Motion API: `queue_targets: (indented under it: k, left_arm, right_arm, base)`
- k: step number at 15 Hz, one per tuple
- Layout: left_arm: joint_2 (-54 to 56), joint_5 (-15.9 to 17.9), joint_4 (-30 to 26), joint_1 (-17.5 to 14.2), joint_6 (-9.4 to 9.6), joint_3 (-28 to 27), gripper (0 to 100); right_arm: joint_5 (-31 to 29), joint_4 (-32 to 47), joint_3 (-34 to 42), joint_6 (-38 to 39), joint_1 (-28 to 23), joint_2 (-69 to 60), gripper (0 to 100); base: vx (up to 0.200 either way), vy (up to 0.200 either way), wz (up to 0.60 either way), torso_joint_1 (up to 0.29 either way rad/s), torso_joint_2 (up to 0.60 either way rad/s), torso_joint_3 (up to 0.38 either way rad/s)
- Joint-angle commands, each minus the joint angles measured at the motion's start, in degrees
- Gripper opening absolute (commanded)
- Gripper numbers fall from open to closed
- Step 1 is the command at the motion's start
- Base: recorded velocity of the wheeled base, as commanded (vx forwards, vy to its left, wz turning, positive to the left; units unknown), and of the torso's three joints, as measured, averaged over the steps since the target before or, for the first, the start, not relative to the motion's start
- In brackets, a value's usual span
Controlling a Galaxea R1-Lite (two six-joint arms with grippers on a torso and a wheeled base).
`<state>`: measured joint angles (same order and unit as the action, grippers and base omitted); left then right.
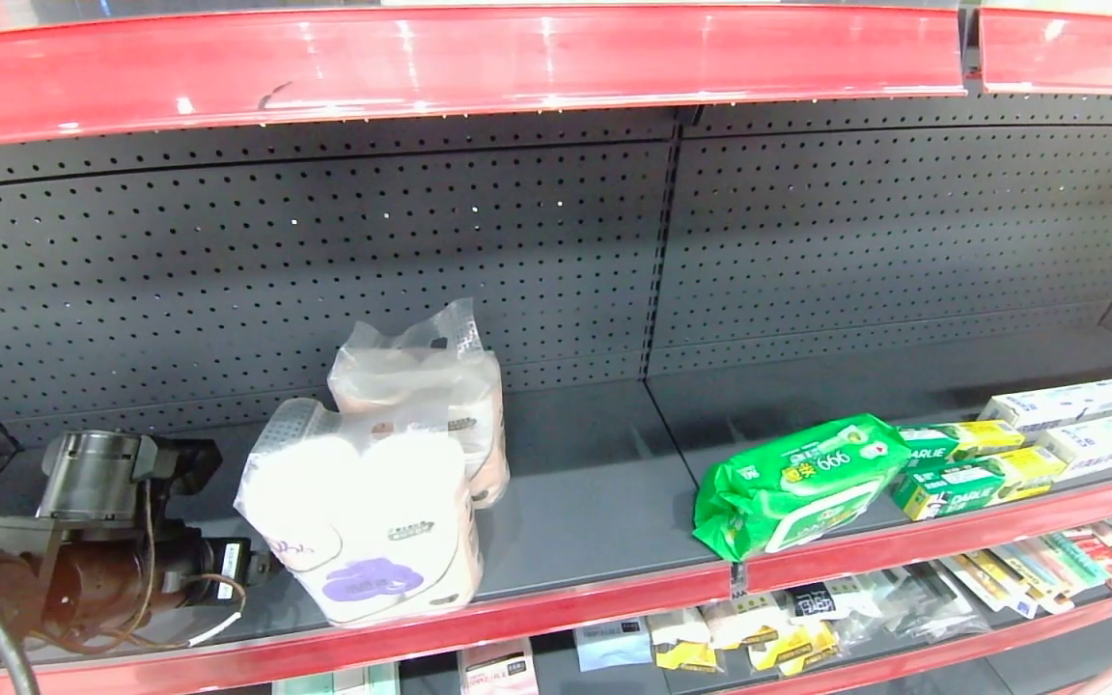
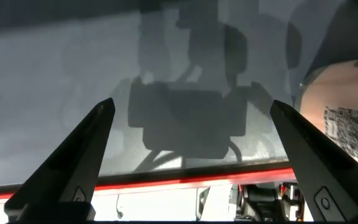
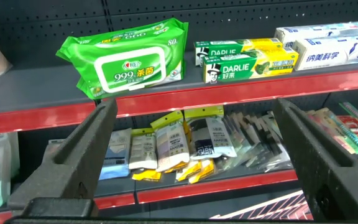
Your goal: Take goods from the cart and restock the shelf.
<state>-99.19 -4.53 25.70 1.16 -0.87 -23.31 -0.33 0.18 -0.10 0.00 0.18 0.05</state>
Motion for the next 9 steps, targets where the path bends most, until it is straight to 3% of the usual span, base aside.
queue_targets:
  k: [1,9]
  left_arm:
    - [-0.65,-0.04,-0.03,0.07,-0.01,-0.77,100]
    - [-1.79,1.37,-0.03,1.65,-0.01,-0.95,100]
  right_arm:
    - [-0.02,-0.01,0.01,0.0,-0.01,0.04,100]
    - [-0.02,-0.01,0.01,0.0,-0.01,0.04,100]
  base:
    - [0.0,0.0,0.0,0.0,0.0,0.0]
    - [0.0,0.0,0.0,0.0,0.0,0.0]
